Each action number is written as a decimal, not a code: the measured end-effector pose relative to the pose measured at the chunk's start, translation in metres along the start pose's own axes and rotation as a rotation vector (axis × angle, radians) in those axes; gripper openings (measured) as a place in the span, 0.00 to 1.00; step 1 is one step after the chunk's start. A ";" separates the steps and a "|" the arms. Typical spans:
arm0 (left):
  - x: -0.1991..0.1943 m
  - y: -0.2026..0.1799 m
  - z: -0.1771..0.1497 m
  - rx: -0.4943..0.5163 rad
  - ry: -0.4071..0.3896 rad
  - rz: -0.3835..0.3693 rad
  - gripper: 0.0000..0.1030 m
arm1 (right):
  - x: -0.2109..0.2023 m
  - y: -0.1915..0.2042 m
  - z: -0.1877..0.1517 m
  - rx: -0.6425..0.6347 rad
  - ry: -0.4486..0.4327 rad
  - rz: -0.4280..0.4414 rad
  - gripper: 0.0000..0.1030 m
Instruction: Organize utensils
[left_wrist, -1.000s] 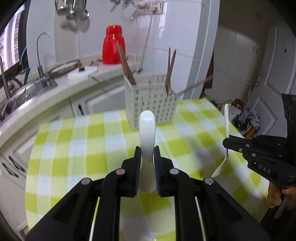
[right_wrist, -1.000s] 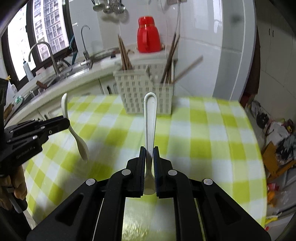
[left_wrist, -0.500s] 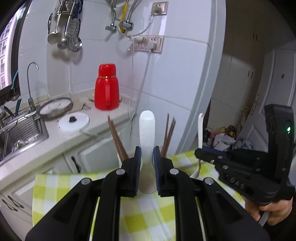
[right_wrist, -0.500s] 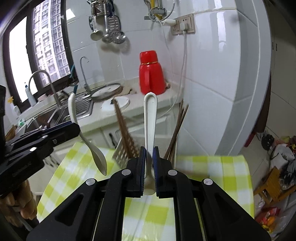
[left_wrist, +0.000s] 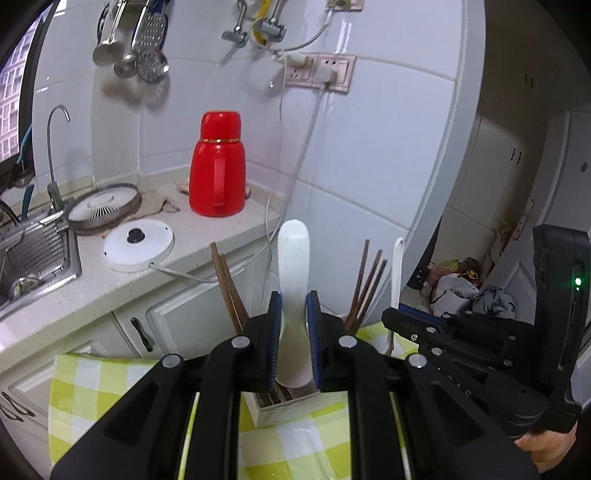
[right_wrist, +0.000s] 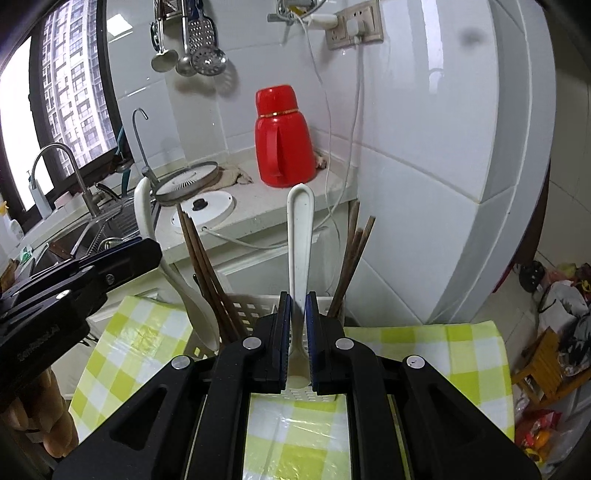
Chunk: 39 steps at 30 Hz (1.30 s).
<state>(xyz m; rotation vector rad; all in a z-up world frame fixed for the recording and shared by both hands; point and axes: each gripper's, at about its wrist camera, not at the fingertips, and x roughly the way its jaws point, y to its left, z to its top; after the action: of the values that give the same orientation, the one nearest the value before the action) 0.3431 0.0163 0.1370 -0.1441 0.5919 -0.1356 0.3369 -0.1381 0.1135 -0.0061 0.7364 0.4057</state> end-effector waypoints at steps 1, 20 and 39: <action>0.003 0.001 -0.002 -0.004 0.002 0.001 0.13 | 0.003 -0.001 0.000 0.002 0.002 0.002 0.09; 0.048 0.011 -0.033 -0.030 0.088 0.011 0.20 | 0.038 -0.006 -0.011 -0.006 0.047 0.016 0.09; -0.026 0.015 -0.044 -0.033 -0.030 0.032 0.39 | -0.037 -0.001 -0.013 -0.037 -0.112 -0.016 0.30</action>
<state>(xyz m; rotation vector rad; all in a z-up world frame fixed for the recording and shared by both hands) 0.2985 0.0306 0.1127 -0.1685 0.5666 -0.0926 0.3038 -0.1540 0.1277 -0.0241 0.6184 0.4009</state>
